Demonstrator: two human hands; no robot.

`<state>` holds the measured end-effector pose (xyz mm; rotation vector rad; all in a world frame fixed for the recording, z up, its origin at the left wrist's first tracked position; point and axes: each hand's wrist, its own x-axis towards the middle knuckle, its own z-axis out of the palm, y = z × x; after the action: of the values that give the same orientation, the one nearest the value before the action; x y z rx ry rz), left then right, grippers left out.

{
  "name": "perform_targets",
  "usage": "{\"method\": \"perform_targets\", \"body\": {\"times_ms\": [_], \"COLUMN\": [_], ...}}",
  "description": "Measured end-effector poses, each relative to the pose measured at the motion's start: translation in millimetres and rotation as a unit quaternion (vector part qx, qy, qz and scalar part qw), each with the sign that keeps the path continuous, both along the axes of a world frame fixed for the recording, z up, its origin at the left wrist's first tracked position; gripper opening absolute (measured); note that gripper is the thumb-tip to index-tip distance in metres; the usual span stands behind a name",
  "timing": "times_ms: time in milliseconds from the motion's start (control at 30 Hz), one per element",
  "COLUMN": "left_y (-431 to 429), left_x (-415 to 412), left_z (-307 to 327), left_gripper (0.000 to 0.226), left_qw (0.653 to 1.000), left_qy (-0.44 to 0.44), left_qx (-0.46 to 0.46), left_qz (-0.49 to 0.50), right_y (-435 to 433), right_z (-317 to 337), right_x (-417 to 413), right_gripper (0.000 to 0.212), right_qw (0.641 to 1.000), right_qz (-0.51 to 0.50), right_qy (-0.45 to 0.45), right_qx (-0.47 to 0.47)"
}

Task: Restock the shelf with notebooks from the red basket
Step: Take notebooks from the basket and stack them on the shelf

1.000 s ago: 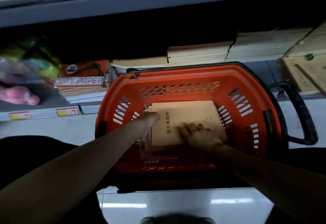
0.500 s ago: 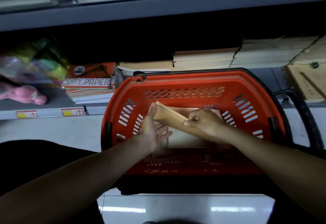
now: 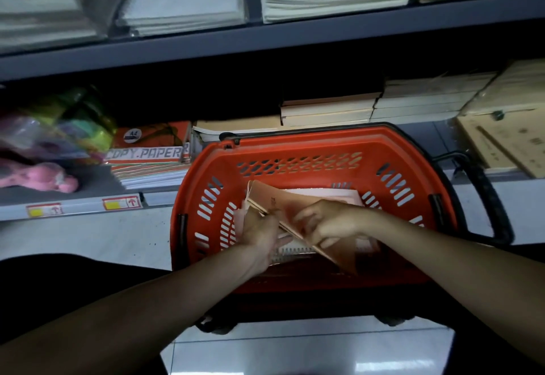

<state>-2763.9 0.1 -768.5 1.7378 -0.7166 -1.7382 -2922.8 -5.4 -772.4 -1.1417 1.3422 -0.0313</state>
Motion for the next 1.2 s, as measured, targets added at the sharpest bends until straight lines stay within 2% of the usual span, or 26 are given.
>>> {"method": "perform_targets", "body": {"times_ms": [67, 133, 200, 267, 300, 400, 533, 633, 800, 867, 933, 1000, 1100, 1200], "left_y": [1.4, 1.2, -1.9, -9.4, -15.3, -34.2, -45.1, -49.2, -53.2, -55.7, -62.3, -68.2, -71.9, -73.5], "left_x": [-0.2, -1.5, -1.2, 3.8, 7.3, 18.8, 28.3, 31.9, 34.1, 33.5, 29.9, 24.8, 18.0, 7.4], "left_z": [12.6, 33.9, 56.8, 73.0, 78.7, 88.0, 69.0, 46.0, 23.7, 34.4, 60.8, 97.0, 138.9, 156.8], "left_gripper": [0.021, 0.024, 0.031, 0.033, 0.034, 0.036, 0.033, 0.035, 0.032, 0.029, 0.030, 0.029, 0.028, 0.036], "left_qw": [0.999, 0.991, 0.966, 0.938, 0.924, 0.890, 0.892, 0.923, 0.950, 0.952, 0.930, 0.906, 0.879, 0.850], "left_qy": [-0.003, 0.001, -0.004, 0.008, 0.016, 0.010, -0.036, -0.026, -0.032, -0.039, -0.052, -0.018, 0.033, -0.009], "left_qx": [-0.039, -0.115, -0.212, -0.286, -0.311, -0.355, -0.347, -0.287, -0.196, -0.226, -0.315, -0.395, -0.454, -0.501], "left_qz": [-0.016, -0.074, -0.145, -0.198, -0.221, -0.286, -0.288, -0.253, -0.243, -0.205, -0.182, -0.153, -0.142, -0.164], "right_y": [0.7, -5.0, -14.8, -23.7, -28.1, -33.8, -17.7, -1.8, -1.4, -6.1, -12.4, -20.8, -30.2, -36.7], "right_z": [5.5, 17.5, 35.0, 50.4, 53.5, 53.0, 41.0, 14.6, 15.7, 41.2, 73.8, 107.3, 153.9, 187.3], "right_x": [0.0, -6.7, -19.3, -36.9, -47.9, -77.4, -77.2, -69.3, -66.1, -64.6, -65.9, -68.5, -69.2, -74.2], "right_gripper": [0.062, 0.065, 0.078, 0.097, 0.098, 0.070, 0.028, 0.024, 0.017, 0.017, 0.014, 0.012, 0.012, 0.014], "right_qw": [1.000, 0.998, 0.990, 0.971, 0.959, 0.941, 0.952, 0.948, 0.944, 0.938, 0.918, 0.885, 0.825, 0.772], "right_qz": [-0.019, -0.039, -0.092, -0.183, -0.223, -0.275, -0.262, -0.287, -0.242, -0.227, -0.246, -0.280, -0.342, -0.393], "right_qy": [-0.004, 0.015, 0.032, 0.006, -0.006, -0.014, 0.009, 0.018, 0.093, 0.085, 0.049, -0.006, -0.096, -0.166], "right_qx": [0.002, -0.036, -0.104, -0.154, -0.175, -0.197, -0.158, -0.138, -0.204, -0.249, -0.308, -0.373, -0.439, -0.471]}}
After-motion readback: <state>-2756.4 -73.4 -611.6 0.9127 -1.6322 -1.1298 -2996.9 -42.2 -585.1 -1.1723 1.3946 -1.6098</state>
